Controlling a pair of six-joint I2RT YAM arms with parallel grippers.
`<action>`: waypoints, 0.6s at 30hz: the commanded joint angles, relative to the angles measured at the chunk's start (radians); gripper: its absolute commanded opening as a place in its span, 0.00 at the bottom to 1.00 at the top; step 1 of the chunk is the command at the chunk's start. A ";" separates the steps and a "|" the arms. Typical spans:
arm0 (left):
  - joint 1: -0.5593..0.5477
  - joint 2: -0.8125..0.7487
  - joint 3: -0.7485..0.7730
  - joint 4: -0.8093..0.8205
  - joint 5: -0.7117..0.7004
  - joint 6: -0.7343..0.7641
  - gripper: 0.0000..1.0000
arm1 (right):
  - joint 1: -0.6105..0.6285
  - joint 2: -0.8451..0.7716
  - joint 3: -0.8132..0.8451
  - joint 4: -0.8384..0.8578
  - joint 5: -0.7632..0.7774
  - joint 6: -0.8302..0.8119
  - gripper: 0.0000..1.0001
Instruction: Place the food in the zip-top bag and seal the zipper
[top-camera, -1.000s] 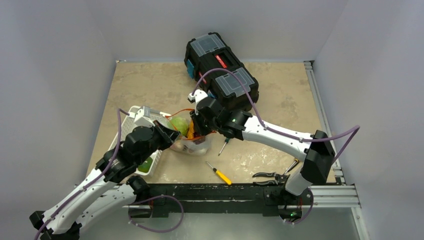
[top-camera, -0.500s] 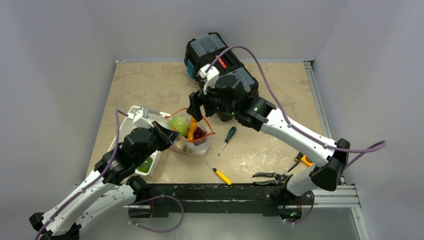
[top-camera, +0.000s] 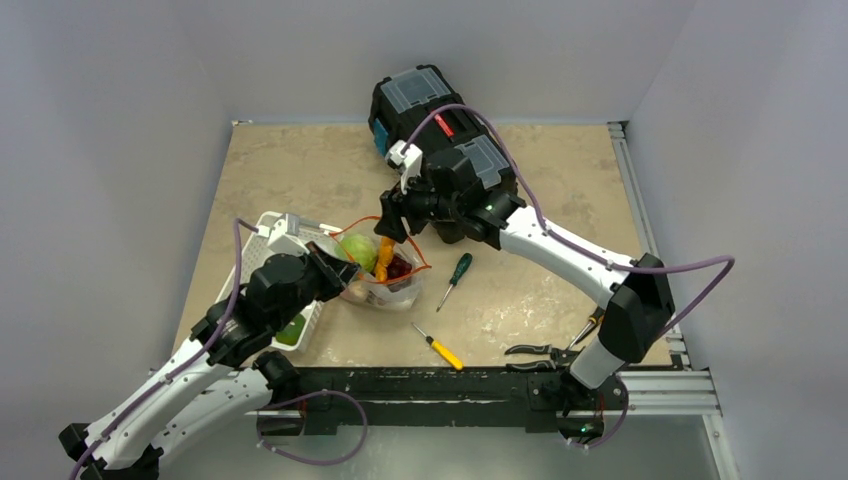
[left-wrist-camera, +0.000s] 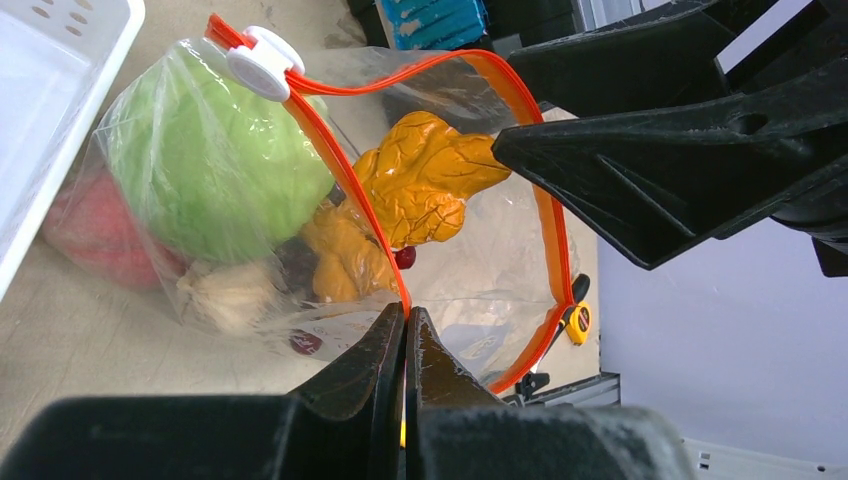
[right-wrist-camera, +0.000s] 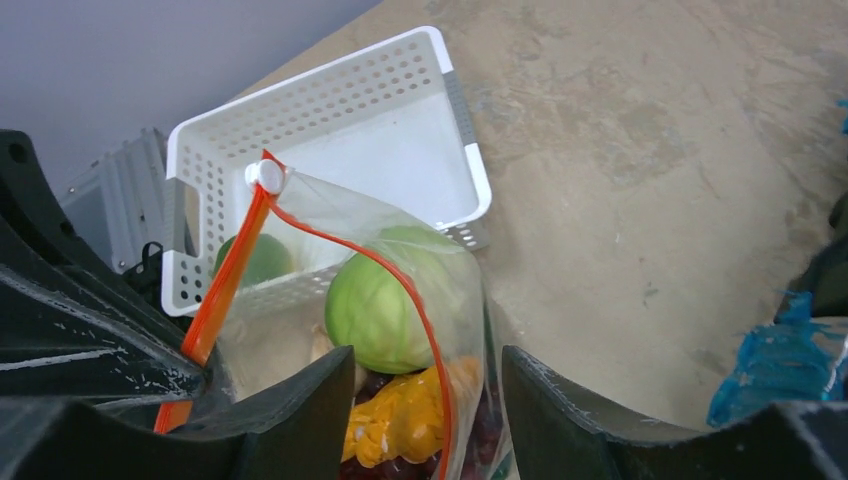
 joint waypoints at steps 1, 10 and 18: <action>0.007 -0.001 0.022 0.022 -0.007 -0.006 0.00 | 0.000 0.016 0.017 0.092 -0.116 -0.018 0.49; 0.007 0.040 0.053 0.051 -0.028 -0.009 0.00 | 0.001 0.055 0.027 0.073 -0.089 -0.013 0.11; 0.021 0.115 0.091 0.092 -0.142 -0.052 0.00 | 0.036 -0.025 -0.041 0.124 -0.289 -0.022 0.00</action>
